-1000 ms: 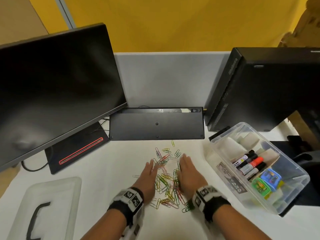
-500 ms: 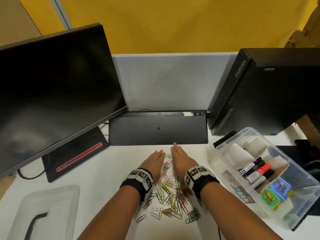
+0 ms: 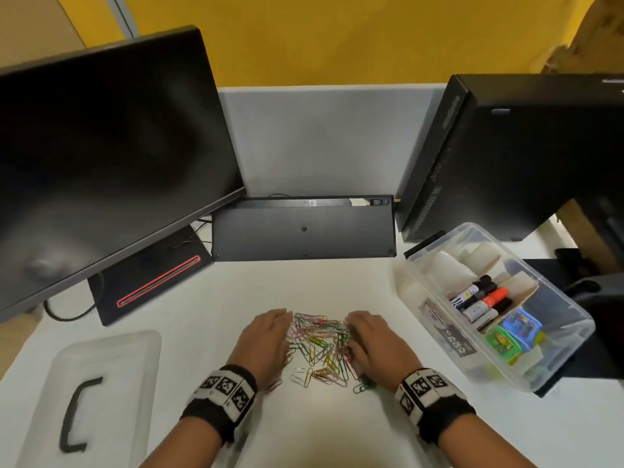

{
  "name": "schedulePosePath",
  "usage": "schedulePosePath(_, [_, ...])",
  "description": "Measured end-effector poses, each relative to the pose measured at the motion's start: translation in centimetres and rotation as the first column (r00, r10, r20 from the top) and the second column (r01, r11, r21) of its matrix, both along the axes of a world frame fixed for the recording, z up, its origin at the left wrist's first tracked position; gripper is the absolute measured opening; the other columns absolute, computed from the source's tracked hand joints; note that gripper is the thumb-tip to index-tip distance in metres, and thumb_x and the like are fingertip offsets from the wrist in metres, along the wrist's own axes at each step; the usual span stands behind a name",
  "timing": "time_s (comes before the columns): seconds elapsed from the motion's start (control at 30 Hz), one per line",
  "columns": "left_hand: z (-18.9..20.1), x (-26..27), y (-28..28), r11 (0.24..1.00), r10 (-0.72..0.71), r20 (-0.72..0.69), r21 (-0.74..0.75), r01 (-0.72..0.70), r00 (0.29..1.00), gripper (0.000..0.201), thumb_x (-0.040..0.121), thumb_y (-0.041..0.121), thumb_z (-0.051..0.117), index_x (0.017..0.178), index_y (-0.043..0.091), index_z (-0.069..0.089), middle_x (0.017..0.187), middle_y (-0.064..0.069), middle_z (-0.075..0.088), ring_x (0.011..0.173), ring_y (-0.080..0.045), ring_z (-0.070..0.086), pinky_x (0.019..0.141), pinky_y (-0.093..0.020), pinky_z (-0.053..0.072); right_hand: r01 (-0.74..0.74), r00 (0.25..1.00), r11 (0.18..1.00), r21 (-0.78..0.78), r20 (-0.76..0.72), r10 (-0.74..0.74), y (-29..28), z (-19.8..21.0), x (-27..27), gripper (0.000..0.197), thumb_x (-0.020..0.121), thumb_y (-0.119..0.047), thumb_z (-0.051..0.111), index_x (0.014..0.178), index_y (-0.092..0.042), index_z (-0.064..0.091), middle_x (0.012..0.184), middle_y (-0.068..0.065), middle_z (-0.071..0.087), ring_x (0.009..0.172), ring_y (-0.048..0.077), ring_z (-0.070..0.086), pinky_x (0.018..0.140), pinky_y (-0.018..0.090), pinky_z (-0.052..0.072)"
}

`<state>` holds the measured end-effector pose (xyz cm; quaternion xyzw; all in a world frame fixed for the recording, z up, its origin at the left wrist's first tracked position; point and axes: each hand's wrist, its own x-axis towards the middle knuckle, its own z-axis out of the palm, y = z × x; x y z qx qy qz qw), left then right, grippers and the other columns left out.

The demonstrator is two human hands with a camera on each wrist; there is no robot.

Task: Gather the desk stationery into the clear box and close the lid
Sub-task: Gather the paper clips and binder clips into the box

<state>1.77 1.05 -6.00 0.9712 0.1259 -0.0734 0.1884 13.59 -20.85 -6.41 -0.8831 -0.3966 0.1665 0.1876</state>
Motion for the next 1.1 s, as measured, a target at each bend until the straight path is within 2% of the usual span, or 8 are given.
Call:
schedulePosePath(0.13, [0.6,-0.3,0.3,0.998,0.0,-0.101,-0.063,-0.007,0.995,0.064,0.095,0.034,0.047,0.15,0.022,0.017,0.154,0.005,0.019,0.139,-0.016,0.019,0.114,-0.031,0.025,0.052,0.999,0.985,-0.162,-0.002,-0.053,0.4,-1.0,0.6,0.078,0.091,-0.059,0.041,0.151,-0.017,0.014,0.159,-0.001,0.008,0.144,0.02,0.013,0.117,0.037,0.023])
schedulePosePath(0.23, [0.2,1.0,-0.5,0.995,-0.051,-0.07,-0.092,0.044,0.996,0.066,0.094,0.035,0.048,0.15,0.024,0.015,0.155,0.006,0.018,0.14,-0.015,0.016,0.116,-0.032,0.023,0.003,1.0,0.974,-0.225,-0.014,-0.006,1.4,-1.8,-0.1,0.079,0.093,-0.061,0.033,0.153,-0.02,0.002,0.16,0.0,-0.003,0.147,0.021,-0.001,0.12,0.037,0.009])
schedulePosePath(0.3, [0.0,2.0,-1.3,0.995,-0.074,-0.057,-0.078,0.069,0.996,0.064,0.095,0.035,0.047,0.15,0.025,0.017,0.154,0.006,0.021,0.139,-0.015,0.018,0.115,-0.033,0.025,0.006,1.0,0.971,-0.24,0.018,-0.002,1.7,-1.9,-0.9,0.074,0.095,-0.056,0.035,0.153,-0.02,0.006,0.16,0.002,0.005,0.146,0.024,0.004,0.118,0.038,0.014])
schedulePosePath(0.37, [-0.3,2.7,-2.1,0.996,-0.084,-0.063,-0.042,0.081,0.995,0.061,0.094,0.034,0.049,0.149,0.026,0.022,0.15,0.006,0.028,0.135,-0.016,0.024,0.112,-0.033,0.029,0.01,0.997,0.976,-0.218,0.081,0.008,1.9,-1.9,-1.5,0.065,0.096,-0.046,0.04,0.151,-0.019,0.018,0.154,0.006,0.022,0.139,0.027,0.021,0.113,0.038,0.027])
schedulePosePath(0.47, [-0.5,2.9,-2.8,0.993,-0.099,-0.055,0.057,0.102,0.994,0.049,0.094,0.031,0.049,0.141,0.026,0.039,0.139,0.004,0.04,0.125,-0.019,0.035,0.102,-0.033,0.04,0.005,0.99,0.99,-0.144,0.139,0.015,2.2,-2.4,-2.0,0.051,0.093,-0.028,0.051,0.142,-0.016,0.039,0.133,0.005,0.044,0.118,0.027,0.044,0.095,0.035,0.045])
schedulePosePath(0.6, [-0.2,2.6,-2.9,0.991,-0.09,-0.029,0.096,0.092,0.996,0.033,0.097,0.03,0.042,0.128,0.028,0.053,0.124,0.006,0.05,0.115,-0.016,0.042,0.082,-0.031,0.049,0.054,0.995,0.994,-0.092,0.093,-0.046,2.0,-2.8,-1.9,0.048,0.082,-0.012,0.067,0.127,-0.021,0.051,0.118,-0.001,0.047,0.109,0.02,0.043,0.074,0.027,0.05])
schedulePosePath(0.87, [-0.2,2.6,-2.8,0.977,-0.142,-0.082,0.149,0.153,0.987,0.03,0.091,0.015,0.048,0.118,0.02,0.059,0.113,0.0,0.055,0.108,-0.019,0.05,0.08,-0.034,0.05,0.081,0.993,0.996,-0.043,0.095,-0.076,2.3,-2.0,-1.3,0.027,0.091,-0.011,0.052,0.115,-0.021,0.061,0.114,-0.003,0.054,0.107,0.017,0.048,0.078,0.027,0.047])
schedulePosePath(1.1, [0.0,3.1,-2.0,0.987,-0.127,-0.034,0.09,0.13,0.991,0.028,0.096,0.023,0.041,0.114,0.016,0.062,0.11,-0.001,0.058,0.104,-0.019,0.054,0.081,-0.031,0.047,0.286,0.953,0.954,0.088,-0.129,-0.273,1.8,-0.4,-0.2,0.022,0.093,-0.015,0.051,0.101,-0.019,0.072,0.102,-0.004,0.066,0.094,0.011,0.059,0.083,0.017,0.043])
